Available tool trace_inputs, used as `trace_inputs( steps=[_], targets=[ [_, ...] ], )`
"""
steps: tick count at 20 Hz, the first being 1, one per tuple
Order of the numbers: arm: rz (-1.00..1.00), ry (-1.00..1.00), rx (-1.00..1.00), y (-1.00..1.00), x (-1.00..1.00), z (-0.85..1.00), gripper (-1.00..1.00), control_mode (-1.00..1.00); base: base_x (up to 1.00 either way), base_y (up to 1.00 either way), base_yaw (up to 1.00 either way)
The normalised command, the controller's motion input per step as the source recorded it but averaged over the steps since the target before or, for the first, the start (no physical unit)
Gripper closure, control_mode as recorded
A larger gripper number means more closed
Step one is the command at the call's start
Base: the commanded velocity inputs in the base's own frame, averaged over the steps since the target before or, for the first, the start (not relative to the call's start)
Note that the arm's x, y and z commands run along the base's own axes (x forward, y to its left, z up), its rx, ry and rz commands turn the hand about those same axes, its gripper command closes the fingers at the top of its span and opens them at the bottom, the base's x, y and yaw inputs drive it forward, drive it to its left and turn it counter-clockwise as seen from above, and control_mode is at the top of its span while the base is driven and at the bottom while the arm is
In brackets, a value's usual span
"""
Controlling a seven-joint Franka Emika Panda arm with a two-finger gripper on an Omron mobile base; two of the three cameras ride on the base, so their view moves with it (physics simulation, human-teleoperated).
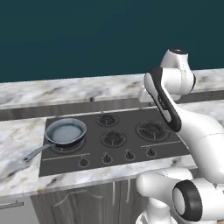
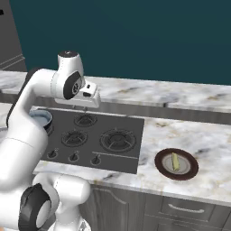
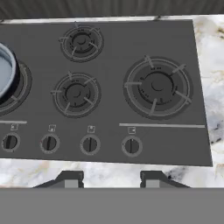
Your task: Pick up the butter stick and place it in the pan. Then turn on the burner for the pan.
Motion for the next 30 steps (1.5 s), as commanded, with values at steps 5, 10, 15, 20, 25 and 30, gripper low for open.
trace_inputs(
  steps=[5,10,15,20,25,30],
  targets=[
    [0.0,0.02,0.0,0.0,0.0,0.0,-1.0,-1.0,0.0,0.0,0.0],
    [0.0,0.04,0.0,-0.16,0.0,0.0,-1.0,-1.0,0.0,0.0,0.0],
    [0.03,0.08,0.0,-0.61,0.0,0.0,-1.0,-1.0,0.0,0.0,0.0],
    [0.03,0.06,0.0,-0.63,0.0,0.0,-1.0,-1.0,0.0,0.0,0.0],
    [0.04,0.07,0.0,-0.56,0.0,-0.13,-1.0,-1.0,0.0,0.0,0.0],
    [0.04,0.09,0.0,-0.51,0.04,-0.22,-1.0,-1.0,0.0,0.0,0.0]
  ],
)
